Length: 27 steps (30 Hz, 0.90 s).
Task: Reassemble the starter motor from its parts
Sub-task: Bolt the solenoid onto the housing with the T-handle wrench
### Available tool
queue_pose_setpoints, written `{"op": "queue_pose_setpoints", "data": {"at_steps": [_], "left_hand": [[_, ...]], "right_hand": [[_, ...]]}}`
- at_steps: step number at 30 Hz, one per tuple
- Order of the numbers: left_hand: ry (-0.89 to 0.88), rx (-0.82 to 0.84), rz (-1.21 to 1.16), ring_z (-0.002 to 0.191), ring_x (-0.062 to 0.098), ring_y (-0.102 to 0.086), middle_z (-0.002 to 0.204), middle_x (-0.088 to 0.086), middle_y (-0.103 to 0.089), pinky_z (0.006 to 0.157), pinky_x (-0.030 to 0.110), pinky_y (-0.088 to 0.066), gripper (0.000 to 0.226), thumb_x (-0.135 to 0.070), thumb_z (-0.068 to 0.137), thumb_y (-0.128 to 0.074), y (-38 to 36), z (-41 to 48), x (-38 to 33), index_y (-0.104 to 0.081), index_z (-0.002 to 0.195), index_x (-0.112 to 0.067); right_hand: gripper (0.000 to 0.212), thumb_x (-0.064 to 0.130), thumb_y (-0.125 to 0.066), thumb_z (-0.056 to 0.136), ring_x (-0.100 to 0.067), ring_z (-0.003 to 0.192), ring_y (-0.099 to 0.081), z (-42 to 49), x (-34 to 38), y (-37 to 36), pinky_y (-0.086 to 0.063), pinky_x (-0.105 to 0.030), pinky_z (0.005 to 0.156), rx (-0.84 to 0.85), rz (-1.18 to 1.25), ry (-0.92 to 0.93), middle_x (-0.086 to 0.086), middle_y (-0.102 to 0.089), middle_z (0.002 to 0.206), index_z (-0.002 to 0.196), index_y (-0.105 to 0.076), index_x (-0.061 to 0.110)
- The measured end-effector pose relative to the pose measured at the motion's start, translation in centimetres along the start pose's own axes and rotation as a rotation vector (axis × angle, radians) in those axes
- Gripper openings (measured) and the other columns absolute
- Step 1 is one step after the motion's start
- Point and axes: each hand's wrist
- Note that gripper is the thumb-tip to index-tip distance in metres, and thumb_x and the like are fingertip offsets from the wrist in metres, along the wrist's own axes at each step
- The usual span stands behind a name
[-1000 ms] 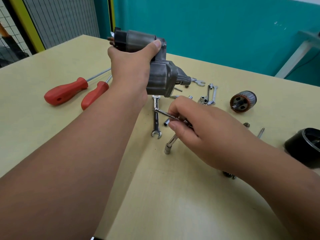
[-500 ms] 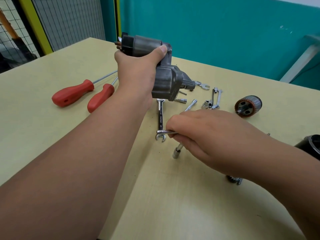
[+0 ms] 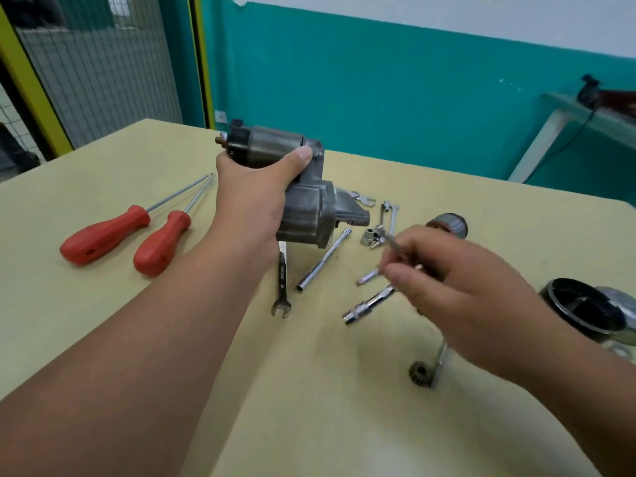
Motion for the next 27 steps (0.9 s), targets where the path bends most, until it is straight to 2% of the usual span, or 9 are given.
{"op": "queue_pose_setpoints", "data": {"at_steps": [2, 4, 6, 8, 11, 14, 20, 24, 27], "left_hand": [[0.027, 0.061, -0.010, 0.091, 0.020, -0.082, 0.113, -0.005, -0.079, 0.074, 0.051, -0.068, 0.077, -0.031, 0.059, -0.100, -0.9, -0.9, 0.6, -0.058, 0.123, -0.030], [0.062, 0.126, 0.006, 0.092, 0.022, -0.083, 0.110, -0.007, -0.081, 0.075, 0.051, -0.068, 0.084, -0.035, 0.053, -0.102, -1.9, -2.1, 1.4, -0.059, 0.124, -0.031], [0.094, 0.196, 0.029, 0.094, 0.023, -0.082, 0.109, -0.009, -0.082, 0.075, 0.049, -0.068, 0.086, -0.039, 0.049, -0.100, -2.8, -3.5, 2.4, -0.060, 0.124, -0.033], [0.106, 0.247, 0.046, 0.095, 0.023, -0.082, 0.108, -0.007, -0.082, 0.074, 0.046, -0.068, 0.080, -0.035, 0.055, -0.101, -3.3, -4.6, 3.1, -0.061, 0.124, -0.031], [0.109, 0.279, 0.064, 0.096, 0.026, -0.082, 0.109, -0.003, -0.082, 0.072, 0.044, -0.068, 0.068, -0.025, 0.065, -0.097, -3.7, -5.2, 3.6, -0.062, 0.124, -0.026], [0.114, 0.285, 0.075, 0.097, 0.028, -0.082, 0.111, 0.000, -0.082, 0.072, 0.045, -0.068, 0.066, -0.026, 0.068, -0.095, -3.6, -5.2, 3.6, -0.063, 0.125, -0.025], [0.059, 0.309, 0.115, 0.102, 0.026, -0.081, 0.116, 0.001, -0.081, 0.076, 0.043, -0.067, 0.072, -0.028, 0.069, -0.095, -3.4, -5.2, 3.5, -0.060, 0.131, -0.022], [0.012, 0.315, 0.151, 0.101, 0.023, -0.081, 0.114, -0.004, -0.081, 0.077, 0.041, -0.068, 0.081, -0.040, 0.056, -0.097, -3.4, -5.6, 3.6, -0.060, 0.127, -0.025], [0.017, 0.322, 0.148, 0.101, 0.024, -0.081, 0.115, -0.003, -0.081, 0.077, 0.043, -0.068, 0.080, -0.039, 0.057, -0.096, -3.3, -5.6, 3.5, -0.060, 0.127, -0.026]], "right_hand": [[0.014, 0.035, -0.060, 0.095, -0.013, 0.055, -0.053, -0.6, -1.3, 1.6, -0.048, -0.026, 0.050, -0.279, 0.463, -0.153, 0.002, -0.059, 0.065, 0.087, -0.068, 0.028], [0.020, 0.018, -0.060, 0.102, -0.019, 0.057, -0.057, -0.5, -2.9, 2.1, -0.051, -0.030, 0.050, -0.448, 0.782, -0.213, -0.005, -0.060, 0.068, 0.085, -0.070, 0.023], [0.020, 0.009, -0.054, 0.105, -0.021, 0.063, -0.064, -0.3, -4.1, 2.1, -0.056, -0.031, 0.057, -0.539, 0.929, -0.251, -0.008, -0.064, 0.073, 0.094, -0.069, 0.015], [0.019, 0.005, -0.052, 0.106, -0.024, 0.073, -0.071, -0.3, -5.3, 1.9, -0.059, -0.033, 0.065, -0.554, 0.993, -0.302, -0.010, -0.070, 0.081, 0.102, -0.070, 0.011], [0.026, 0.008, -0.058, 0.101, -0.023, 0.086, -0.075, -0.8, -6.9, 1.7, -0.052, -0.038, 0.074, -0.509, 0.872, -0.332, -0.009, -0.079, 0.096, 0.098, -0.078, 0.023], [0.027, 0.009, -0.061, 0.097, -0.021, 0.089, -0.075, -0.9, -7.6, 1.5, -0.048, -0.040, 0.077, -0.474, 0.809, -0.321, -0.010, -0.080, 0.102, 0.098, -0.079, 0.029], [0.024, 0.019, -0.066, 0.085, -0.024, 0.096, -0.076, -0.5, -7.7, 1.1, -0.052, -0.036, 0.077, -0.468, 0.863, -0.224, -0.008, -0.080, 0.104, 0.099, -0.080, 0.031], [0.023, 0.017, -0.069, 0.085, -0.026, 0.098, -0.076, -0.8, -7.9, 1.4, -0.054, -0.038, 0.081, -0.512, 0.784, -0.146, -0.008, -0.080, 0.101, 0.101, -0.081, 0.029], [0.024, 0.012, -0.073, 0.087, -0.023, 0.100, -0.076, -1.0, -7.7, 1.7, -0.060, -0.029, 0.084, -0.516, 0.708, -0.090, -0.002, -0.081, 0.100, 0.100, -0.082, 0.031]]}}
Point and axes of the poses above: each hand's wrist, its own z-axis towards the middle knuckle, its own y-axis out of the back of the hand, x = y × z
